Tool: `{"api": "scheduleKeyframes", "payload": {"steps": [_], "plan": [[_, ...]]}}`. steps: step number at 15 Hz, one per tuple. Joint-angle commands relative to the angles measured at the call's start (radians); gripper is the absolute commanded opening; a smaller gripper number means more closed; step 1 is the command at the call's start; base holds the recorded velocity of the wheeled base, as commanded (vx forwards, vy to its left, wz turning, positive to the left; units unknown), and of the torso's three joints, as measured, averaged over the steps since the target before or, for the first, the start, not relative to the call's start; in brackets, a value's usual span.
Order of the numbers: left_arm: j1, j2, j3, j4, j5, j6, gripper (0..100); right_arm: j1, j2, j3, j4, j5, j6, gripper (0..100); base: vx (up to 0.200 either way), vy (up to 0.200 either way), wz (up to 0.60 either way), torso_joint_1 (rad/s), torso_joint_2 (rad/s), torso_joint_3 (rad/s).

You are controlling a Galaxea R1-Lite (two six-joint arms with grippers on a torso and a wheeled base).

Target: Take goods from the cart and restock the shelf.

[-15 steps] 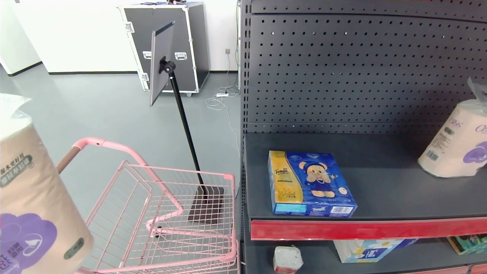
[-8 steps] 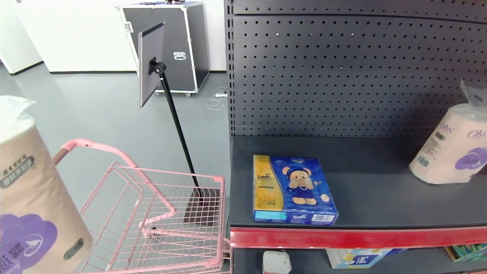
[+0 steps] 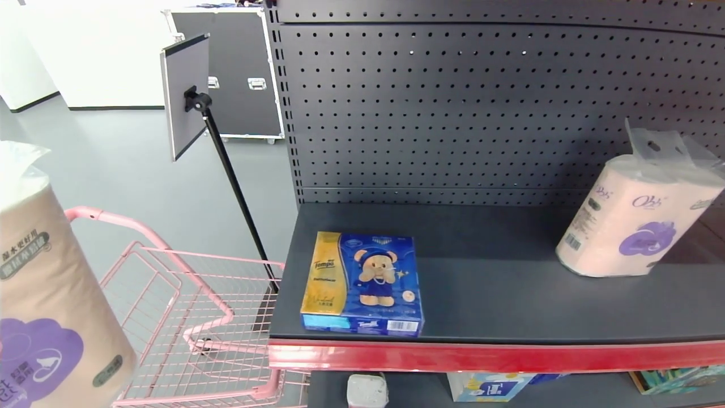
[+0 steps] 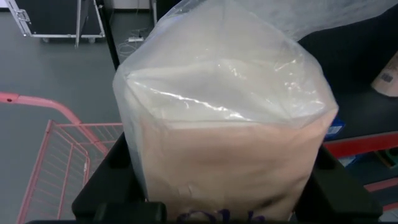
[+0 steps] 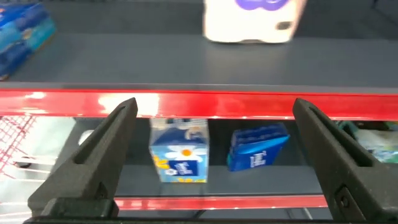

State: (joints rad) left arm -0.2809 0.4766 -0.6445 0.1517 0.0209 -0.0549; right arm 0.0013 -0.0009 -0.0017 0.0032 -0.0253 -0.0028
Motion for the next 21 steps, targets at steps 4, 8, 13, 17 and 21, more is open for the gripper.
{"api": "scheduleKeyframes", "payload": {"steps": [4, 8, 13, 17, 21], "plan": [[0.000, 0.004, 0.000, 0.000, 0.001, 0.000, 0, 0.000, 0.001, 0.000, 0.000, 0.001, 0.000, 100, 0.000, -0.200, 0.00, 0.002, 0.00, 0.005], [0.000, -0.003, 0.000, 0.000, 0.001, 0.000, 0, 0.000, 0.001, 0.000, 0.000, 0.001, 0.000, 100, 0.000, -0.200, 0.00, 0.002, 0.00, 0.001], [0.000, 0.004, 0.000, -0.001, -0.001, 0.010, 0, 0.000, 0.001, 0.000, 0.000, 0.001, 0.000, 100, 0.000, -0.200, 0.00, 0.002, 0.01, 0.001], [0.000, 0.004, 0.000, -0.001, -0.001, 0.015, 0, 0.000, 0.001, 0.000, 0.000, 0.001, 0.000, 100, 0.000, -0.200, 0.00, 0.002, 0.01, 0.002], [0.000, 0.004, 0.000, -0.001, -0.001, 0.017, 0, 0.000, 0.001, 0.000, 0.000, 0.001, 0.000, 100, 0.000, -0.200, 0.00, 0.001, 0.00, 0.000]]}}
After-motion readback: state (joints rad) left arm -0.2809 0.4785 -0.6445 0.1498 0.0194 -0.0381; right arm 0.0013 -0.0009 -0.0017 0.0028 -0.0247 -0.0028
